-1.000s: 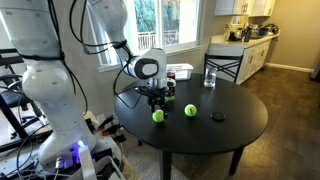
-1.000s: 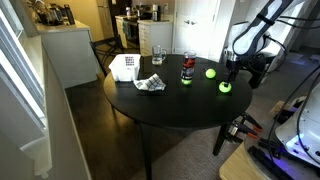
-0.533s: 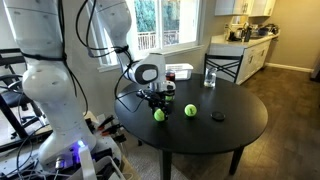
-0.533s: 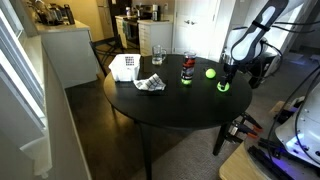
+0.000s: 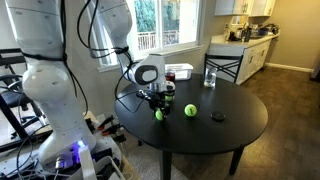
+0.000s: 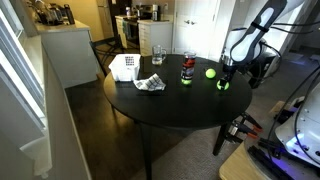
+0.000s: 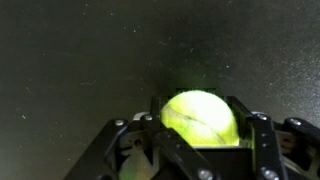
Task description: Pick up the tennis ball on the left and put it in the black container.
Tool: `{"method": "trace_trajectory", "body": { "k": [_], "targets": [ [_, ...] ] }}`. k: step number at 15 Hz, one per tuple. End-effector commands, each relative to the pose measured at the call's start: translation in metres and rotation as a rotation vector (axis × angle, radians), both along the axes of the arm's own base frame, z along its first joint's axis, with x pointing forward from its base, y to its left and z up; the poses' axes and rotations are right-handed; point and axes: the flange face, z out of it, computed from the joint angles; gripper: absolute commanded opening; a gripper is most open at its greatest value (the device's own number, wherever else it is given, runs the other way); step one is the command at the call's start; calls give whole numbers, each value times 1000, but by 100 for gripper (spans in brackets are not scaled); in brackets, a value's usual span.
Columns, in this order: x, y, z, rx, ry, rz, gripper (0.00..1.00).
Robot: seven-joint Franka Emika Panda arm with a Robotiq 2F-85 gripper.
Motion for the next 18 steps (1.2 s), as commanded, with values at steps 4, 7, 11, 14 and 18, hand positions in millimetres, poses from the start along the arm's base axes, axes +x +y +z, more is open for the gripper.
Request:
{"method": "trace_trajectory", "body": {
  "k": [4,7,11,14,18],
  "targets": [
    [-5,23,82,-25,-141,110,39],
    [5,32,117,-33,-226,128,39],
    [21,40,154,-40,-339,150,39],
    [35,50,177,-47,-441,173,39],
    [57,67,201,-44,-563,203,39]
  ]
}}
